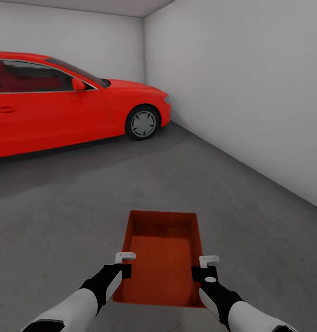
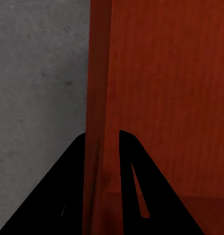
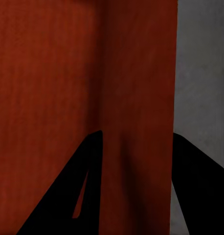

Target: Move the two storage containers from the living room to the garage. In the garage, place one container on the floor and stack the other container on top of it (either order is fine).

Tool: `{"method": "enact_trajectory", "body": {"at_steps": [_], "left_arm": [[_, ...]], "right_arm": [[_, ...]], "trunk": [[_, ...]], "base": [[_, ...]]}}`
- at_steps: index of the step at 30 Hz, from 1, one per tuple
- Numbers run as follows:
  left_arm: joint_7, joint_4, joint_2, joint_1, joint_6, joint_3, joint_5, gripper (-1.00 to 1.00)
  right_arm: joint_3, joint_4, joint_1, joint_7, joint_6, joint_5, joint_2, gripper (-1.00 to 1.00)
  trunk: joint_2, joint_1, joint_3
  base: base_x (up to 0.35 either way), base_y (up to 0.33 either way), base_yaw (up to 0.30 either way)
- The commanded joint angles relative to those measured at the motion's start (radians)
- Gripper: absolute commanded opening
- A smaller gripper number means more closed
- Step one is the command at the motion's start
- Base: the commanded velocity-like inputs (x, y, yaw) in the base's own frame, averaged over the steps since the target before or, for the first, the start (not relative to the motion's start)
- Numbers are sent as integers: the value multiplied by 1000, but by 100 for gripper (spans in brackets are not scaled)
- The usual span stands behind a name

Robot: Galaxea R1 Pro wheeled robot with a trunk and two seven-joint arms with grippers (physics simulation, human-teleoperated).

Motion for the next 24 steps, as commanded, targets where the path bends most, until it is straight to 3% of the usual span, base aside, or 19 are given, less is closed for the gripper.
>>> {"method": "enact_trajectory", "body": {"at_steps": [1,24], "left_arm": [[11,-7,0,0,8,-7,-25,-100],[11,-5,-1,0,8,-7,-25,-100]], "right_arm": [[20,19,-1,-8,2,-28,0,-100],[20,19,-1,-8,2,-28,0,-100]], "trunk": [[-1,0,-1],[-1,0,-1]], "base": [[275,0,-286],[318,0,-286]]}}
